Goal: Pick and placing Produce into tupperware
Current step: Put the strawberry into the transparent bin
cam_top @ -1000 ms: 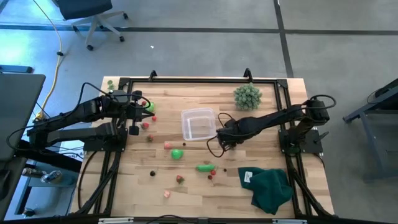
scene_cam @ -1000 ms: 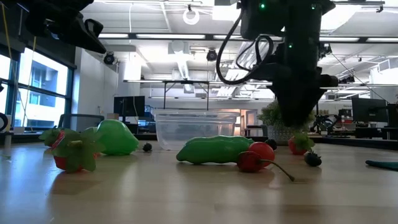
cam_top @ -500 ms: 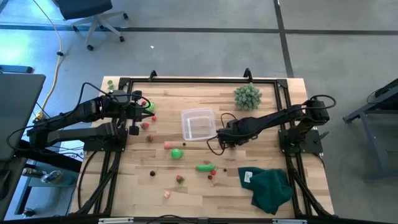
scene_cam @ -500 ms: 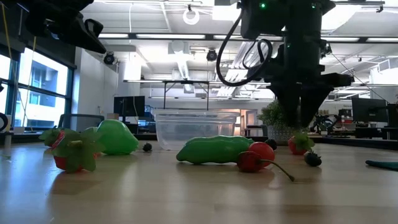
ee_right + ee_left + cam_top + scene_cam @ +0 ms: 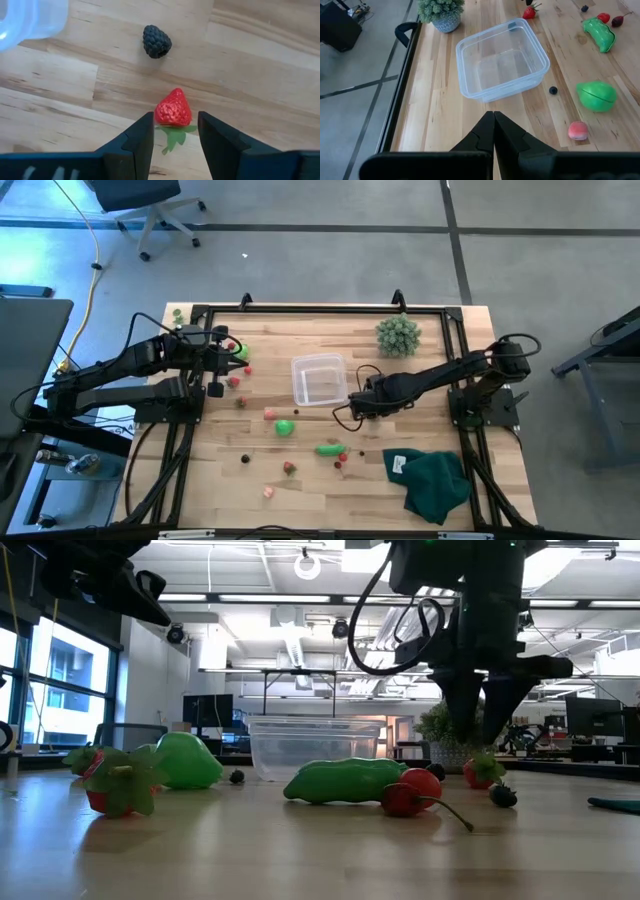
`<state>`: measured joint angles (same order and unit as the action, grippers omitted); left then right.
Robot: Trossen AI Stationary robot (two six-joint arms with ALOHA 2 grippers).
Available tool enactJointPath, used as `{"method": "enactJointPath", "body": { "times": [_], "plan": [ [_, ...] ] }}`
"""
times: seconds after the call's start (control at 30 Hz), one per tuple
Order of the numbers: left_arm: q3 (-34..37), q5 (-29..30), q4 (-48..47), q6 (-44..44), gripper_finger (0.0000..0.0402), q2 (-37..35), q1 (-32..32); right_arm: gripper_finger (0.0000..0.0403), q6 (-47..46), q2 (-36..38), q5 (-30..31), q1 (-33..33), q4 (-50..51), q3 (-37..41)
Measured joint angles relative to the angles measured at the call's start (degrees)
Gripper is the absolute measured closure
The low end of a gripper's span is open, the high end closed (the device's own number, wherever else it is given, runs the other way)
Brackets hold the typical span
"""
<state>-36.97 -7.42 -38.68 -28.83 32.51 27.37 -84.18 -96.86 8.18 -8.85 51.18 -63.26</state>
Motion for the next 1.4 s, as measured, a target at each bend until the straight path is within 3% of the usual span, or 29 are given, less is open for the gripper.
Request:
{"method": "enactJointPath", "body": {
  "times": [0.3,0.6,0.97,1.4],
  "plan": [
    [-0.01,0.00,0.00,0.01,0.0401,-0.02,-0.02,0.0260,0.08,-0.02,2.27,-0.56,-0.22,0.00],
    [-0.01,0.00,0.00,-0.01,0.0401,-0.01,-0.02,0.0260,-10.66,-0.76,1.27,-0.56,0.18,0.02],
    [-0.01,0.01,-0.02,0.00,0.0401,-0.01,-0.02,0.0259,-12.98,-3.22,0.93,-0.62,-1.22,0.04],
    [-0.01,0.00,-0.02,-0.01,0.0401,-0.01,-0.02,0.0174,-17.57,-5.07,6.49,-3.99,-0.50,0.04]
  ]
}}
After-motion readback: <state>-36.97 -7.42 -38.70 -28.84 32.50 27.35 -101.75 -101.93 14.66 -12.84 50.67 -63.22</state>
